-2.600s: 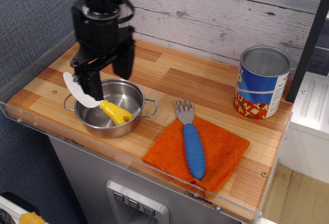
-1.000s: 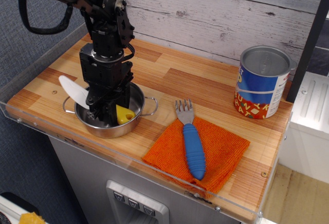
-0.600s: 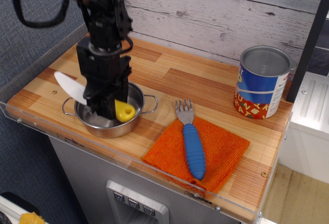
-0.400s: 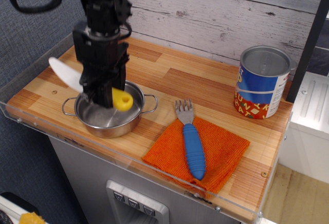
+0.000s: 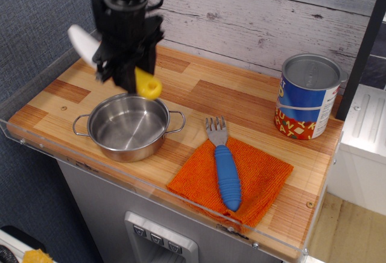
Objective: Remove knife from pot and move to upper left corner of table.
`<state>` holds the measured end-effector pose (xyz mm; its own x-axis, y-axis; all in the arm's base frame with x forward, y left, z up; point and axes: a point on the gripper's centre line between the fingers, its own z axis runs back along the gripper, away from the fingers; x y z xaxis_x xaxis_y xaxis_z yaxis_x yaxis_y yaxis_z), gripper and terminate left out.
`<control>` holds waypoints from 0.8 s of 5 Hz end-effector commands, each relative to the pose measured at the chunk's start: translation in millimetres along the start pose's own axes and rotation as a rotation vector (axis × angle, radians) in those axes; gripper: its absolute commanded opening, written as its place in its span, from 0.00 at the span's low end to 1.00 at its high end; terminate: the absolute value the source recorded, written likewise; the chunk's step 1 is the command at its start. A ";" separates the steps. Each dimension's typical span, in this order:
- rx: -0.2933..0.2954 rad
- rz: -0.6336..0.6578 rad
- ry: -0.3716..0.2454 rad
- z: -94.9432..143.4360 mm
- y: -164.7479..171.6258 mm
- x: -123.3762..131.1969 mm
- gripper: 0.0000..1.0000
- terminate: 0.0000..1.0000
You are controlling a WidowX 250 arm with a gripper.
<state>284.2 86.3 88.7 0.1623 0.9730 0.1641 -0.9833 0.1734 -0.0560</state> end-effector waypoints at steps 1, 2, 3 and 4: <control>0.081 -0.490 0.013 15.0 -22.9 21.4 0.00 0.00; 0.172 -0.755 0.110 1.1 -25.9 34.9 0.00 0.00; 0.195 -1.011 0.136 -9.7 -24.1 46.3 0.00 0.00; 0.165 -1.263 0.150 -26.5 -19.1 58.5 0.00 0.00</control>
<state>330.9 139.0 61.1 0.9810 0.1374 -0.1372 -0.1135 0.9791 0.1688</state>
